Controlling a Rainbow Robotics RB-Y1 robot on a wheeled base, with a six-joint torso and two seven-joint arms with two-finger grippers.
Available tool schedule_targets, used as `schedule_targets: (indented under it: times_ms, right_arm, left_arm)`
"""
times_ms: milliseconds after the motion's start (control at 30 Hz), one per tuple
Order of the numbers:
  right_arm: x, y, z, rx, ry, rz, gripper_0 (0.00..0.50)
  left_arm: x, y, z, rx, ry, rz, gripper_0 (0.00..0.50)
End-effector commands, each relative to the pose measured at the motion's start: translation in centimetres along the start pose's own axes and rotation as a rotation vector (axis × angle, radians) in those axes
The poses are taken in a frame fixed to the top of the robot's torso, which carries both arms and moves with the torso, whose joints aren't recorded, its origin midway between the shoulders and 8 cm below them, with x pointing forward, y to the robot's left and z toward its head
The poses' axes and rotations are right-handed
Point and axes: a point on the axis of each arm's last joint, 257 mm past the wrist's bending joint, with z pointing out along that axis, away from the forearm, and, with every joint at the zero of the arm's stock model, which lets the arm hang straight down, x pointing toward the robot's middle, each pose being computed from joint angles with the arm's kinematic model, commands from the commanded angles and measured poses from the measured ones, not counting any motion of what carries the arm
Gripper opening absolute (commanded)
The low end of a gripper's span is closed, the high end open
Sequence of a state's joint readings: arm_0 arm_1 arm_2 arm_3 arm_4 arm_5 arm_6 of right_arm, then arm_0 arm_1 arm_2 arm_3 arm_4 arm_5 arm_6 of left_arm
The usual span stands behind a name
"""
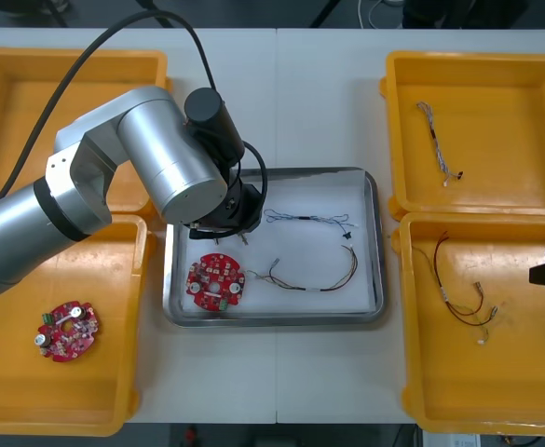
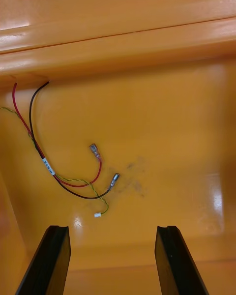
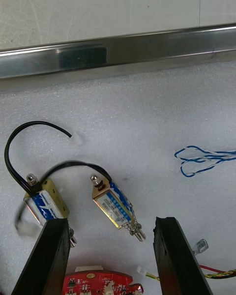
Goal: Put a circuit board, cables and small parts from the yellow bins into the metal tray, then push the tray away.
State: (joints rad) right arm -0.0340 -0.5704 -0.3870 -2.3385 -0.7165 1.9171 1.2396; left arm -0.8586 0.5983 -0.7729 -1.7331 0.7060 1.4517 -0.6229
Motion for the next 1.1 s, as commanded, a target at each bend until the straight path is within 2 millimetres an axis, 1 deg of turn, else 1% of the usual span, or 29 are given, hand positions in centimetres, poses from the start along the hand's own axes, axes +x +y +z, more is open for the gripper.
schedule_targets:
  times_ms: [33,133,233,333,367,433,467,533,567,667,733,767,833,867,933,967,1033,1100]
  right_arm:
    - [0.0,-1.8,-0.7,0.051,-0.004,0.007,0.5]
    - [0.0,-1.7,-0.7,0.047,-0.003,0.004,0.5]
    - [-0.1,-1.7,-0.8,0.046,-0.005,-0.004,0.5]
    - [-0.2,-1.5,-1.0,0.044,-0.006,-0.021,0.5]
    - [-0.2,-1.5,-1.0,0.042,-0.007,-0.022,0.5]
    - [-0.4,-1.3,-1.2,0.037,-0.008,-0.037,0.5]
    - [-0.6,-1.1,-1.3,0.031,-0.01,-0.044,0.5]
    - [-1.0,-0.3,-1.7,0.006,-0.013,-0.073,0.5]
    - [-1.1,-0.1,-1.9,0.001,-0.014,-0.079,0.5]
    - [-1.4,0.7,-2.3,-0.02,-0.01,-0.124,0.5]
    - [-1.6,1.7,-2.6,-0.04,-0.004,-0.167,0.5]
    - [-1.6,1.9,-2.7,-0.042,-0.002,-0.181,0.5]
    - [-1.9,3.1,-3.1,-0.057,0.001,-0.237,0.5]
    - [-2.0,3.4,-3.2,-0.058,0.0,-0.252,0.5]
    - [-2.2,5.0,-3.4,-0.061,-0.003,-0.325,0.5]
    - [-2.3,5.2,-3.5,-0.06,-0.007,-0.338,0.5]
    - [-2.4,7.1,-3.7,-0.069,-0.018,-0.415,0.5]
    - [-2.5,8.6,-3.9,-0.081,-0.023,-0.466,0.5]
  left_arm:
    - [-1.7,-2.1,-1.2,0.027,-0.048,-0.054,0.5]
    - [-2.2,-1.7,-1.7,0.024,-0.057,-0.061,0.5]
    - [-2.7,-1.1,-2.9,0.012,-0.06,-0.071,0.5]
    - [-3.4,-0.1,-5.0,0.01,-0.053,-0.093,0.5]
    - [-3.5,0.1,-5.4,0.008,-0.051,-0.097,0.5]
    - [-4.0,1.0,-7.1,0.006,-0.049,-0.11,0.5]
    - [-4.0,1.2,-7.4,0.003,-0.047,-0.112,0.5]
    - [-4.4,2.5,-8.9,-0.012,-0.044,-0.12,0.5]
    - [-4.5,2.7,-9.2,-0.013,-0.044,-0.122,0.5]
    - [-4.6,4.5,-10.9,-0.026,-0.029,-0.111,0.5]
    - [-4.6,6.3,-12.4,-0.038,-0.014,-0.107,0.5]
    - [-4.5,6.8,-12.7,-0.042,-0.011,-0.108,0.5]
    - [-4.3,8.8,-14.1,-0.059,-0.004,-0.107,0.5]
    - [-4.2,9.3,-14.3,-0.064,-0.001,-0.108,0.5]
    - [-3.9,11.2,-15.4,-0.082,-0.003,-0.107,0.5]
    - [-4.0,11.6,-15.5,-0.083,-0.009,-0.106,0.5]
    - [-4.0,12.9,-16.2,-0.08,-0.021,-0.106,0.5]
    - [-4.0,13.8,-16.6,-0.078,-0.029,-0.108,0.5]
